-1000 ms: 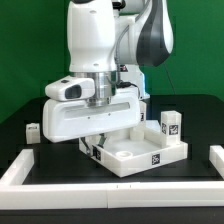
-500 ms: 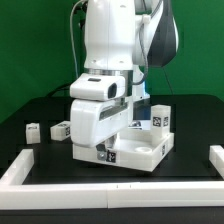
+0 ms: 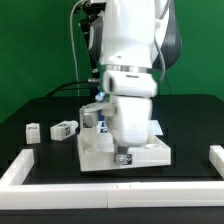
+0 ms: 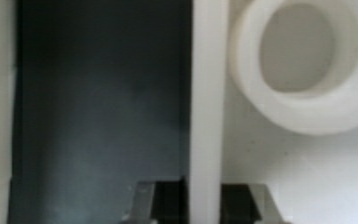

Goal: Assemble square table

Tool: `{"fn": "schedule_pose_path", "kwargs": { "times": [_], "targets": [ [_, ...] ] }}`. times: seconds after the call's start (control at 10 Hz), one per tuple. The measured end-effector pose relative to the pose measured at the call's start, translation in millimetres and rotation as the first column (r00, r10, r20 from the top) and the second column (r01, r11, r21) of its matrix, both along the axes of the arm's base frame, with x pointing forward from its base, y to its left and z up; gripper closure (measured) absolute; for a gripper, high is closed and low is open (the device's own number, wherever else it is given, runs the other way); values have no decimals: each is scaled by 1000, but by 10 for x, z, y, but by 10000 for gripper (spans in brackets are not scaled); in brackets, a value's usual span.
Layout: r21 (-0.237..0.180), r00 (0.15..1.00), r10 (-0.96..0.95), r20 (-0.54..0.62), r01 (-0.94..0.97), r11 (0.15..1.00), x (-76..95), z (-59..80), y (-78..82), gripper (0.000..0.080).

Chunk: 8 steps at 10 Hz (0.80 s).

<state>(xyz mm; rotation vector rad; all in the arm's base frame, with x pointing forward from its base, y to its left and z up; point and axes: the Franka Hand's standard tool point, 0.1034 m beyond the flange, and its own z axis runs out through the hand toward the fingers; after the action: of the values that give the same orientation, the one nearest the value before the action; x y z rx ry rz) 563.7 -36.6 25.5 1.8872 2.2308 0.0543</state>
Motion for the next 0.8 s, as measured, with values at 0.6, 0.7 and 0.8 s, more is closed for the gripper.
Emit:
{"fn": "schedule_pose_path", "kwargs": {
  "times": [0.6,0.7,0.8],
  "targets": [
    [30,998,-7,61,5,1000,527,136,460,734],
    [31,998,-12,58,10,999,513,122,452,734],
    [30,998,-12,57,11,999,512,121,450,734]
  ]
}}
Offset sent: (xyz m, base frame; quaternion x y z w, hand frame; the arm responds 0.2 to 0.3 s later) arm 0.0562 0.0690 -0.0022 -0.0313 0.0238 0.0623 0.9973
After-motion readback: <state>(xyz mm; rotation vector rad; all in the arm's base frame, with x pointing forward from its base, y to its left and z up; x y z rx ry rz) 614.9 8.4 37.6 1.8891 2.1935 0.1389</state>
